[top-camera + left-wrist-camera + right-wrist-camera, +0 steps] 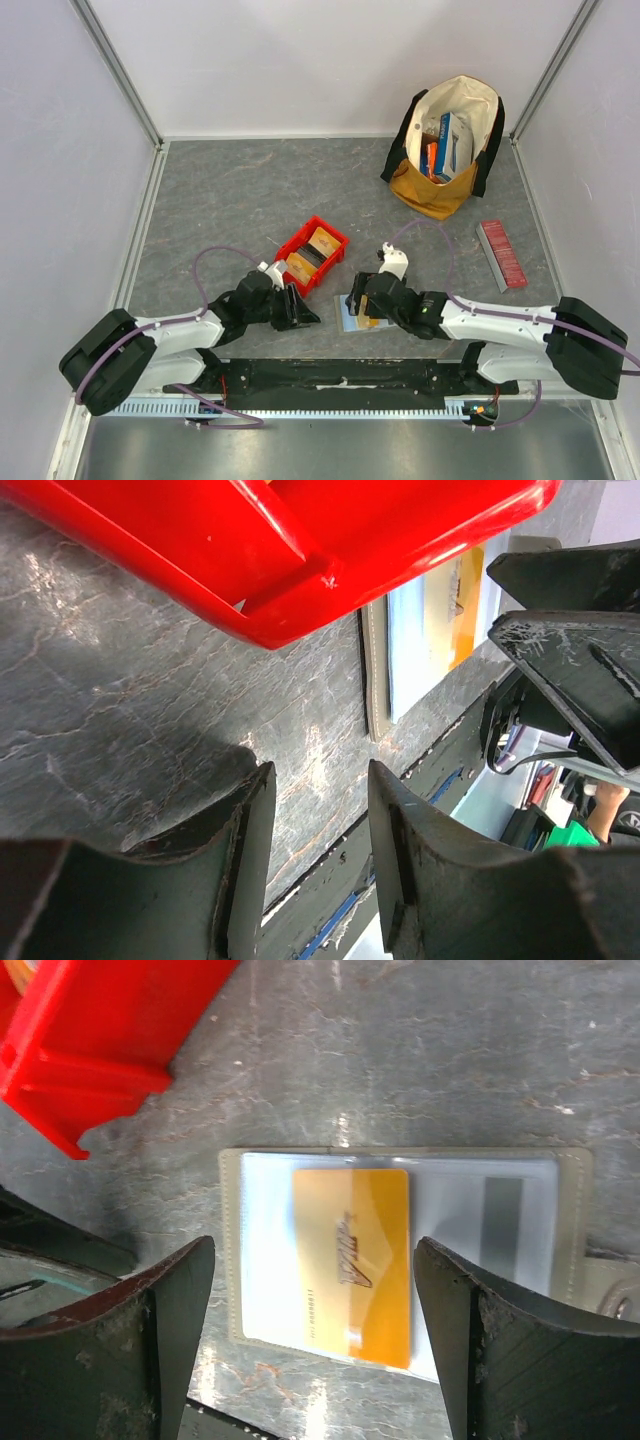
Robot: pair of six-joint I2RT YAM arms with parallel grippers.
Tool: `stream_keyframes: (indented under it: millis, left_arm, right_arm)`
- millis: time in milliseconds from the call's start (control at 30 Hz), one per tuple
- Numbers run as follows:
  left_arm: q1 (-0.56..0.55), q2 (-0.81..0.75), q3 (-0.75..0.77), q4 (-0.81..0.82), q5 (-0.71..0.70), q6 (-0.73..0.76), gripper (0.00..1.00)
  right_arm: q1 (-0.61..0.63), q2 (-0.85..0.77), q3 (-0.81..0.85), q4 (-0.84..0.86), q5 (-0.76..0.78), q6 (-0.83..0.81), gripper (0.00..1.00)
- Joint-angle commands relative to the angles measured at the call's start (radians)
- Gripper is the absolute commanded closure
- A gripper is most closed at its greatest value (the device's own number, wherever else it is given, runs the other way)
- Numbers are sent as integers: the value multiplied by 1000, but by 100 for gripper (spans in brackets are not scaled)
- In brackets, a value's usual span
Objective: Put the credit cards into the card holder
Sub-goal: Insert the credit card into the card holder.
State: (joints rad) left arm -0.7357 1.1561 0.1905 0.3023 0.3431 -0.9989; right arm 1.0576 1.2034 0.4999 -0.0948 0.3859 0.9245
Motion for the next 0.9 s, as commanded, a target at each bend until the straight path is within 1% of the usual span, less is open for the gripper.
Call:
stream_keyframes:
  millis: [0, 67, 167, 267, 333, 433, 533, 600, 667, 700, 867]
  left_arm:
    - [-8, -6, 36, 6, -18, -10, 53]
    - [-13, -6, 40, 9, -26, -10, 53]
    - [-22, 16, 64, 12, -19, -3, 53]
    - [-50, 48, 87, 21, -32, -1, 53]
    - [-62, 88, 105, 38, -35, -3, 53]
    - [-76, 158, 132, 66, -32, -9, 54]
    - [-88, 214, 142, 112, -24, -24, 56]
    - [-96, 241, 158, 115, -21, -26, 58]
    - [-103, 255, 162, 123, -21, -33, 58]
    - [-105, 258, 161, 129, -23, -40, 58]
    - [-113, 272, 156, 153, -23, -53, 66]
  right_arm:
    - [2, 13, 46, -105, 42, 36, 13]
    - [1, 48, 26, -59, 1, 62, 13]
    - [2, 81, -17, 35, -71, 91, 18]
    - [2, 75, -49, 125, -107, 99, 22]
    - [2, 67, -47, 139, -110, 91, 25]
    - [2, 68, -44, 148, -111, 91, 26]
    - [2, 74, -63, 194, -134, 100, 28]
    - [2, 70, -73, 224, -147, 114, 29]
    - [2, 68, -77, 236, -156, 119, 32]
    - [2, 67, -77, 242, -163, 122, 34]
    - [2, 76, -84, 308, -223, 148, 43]
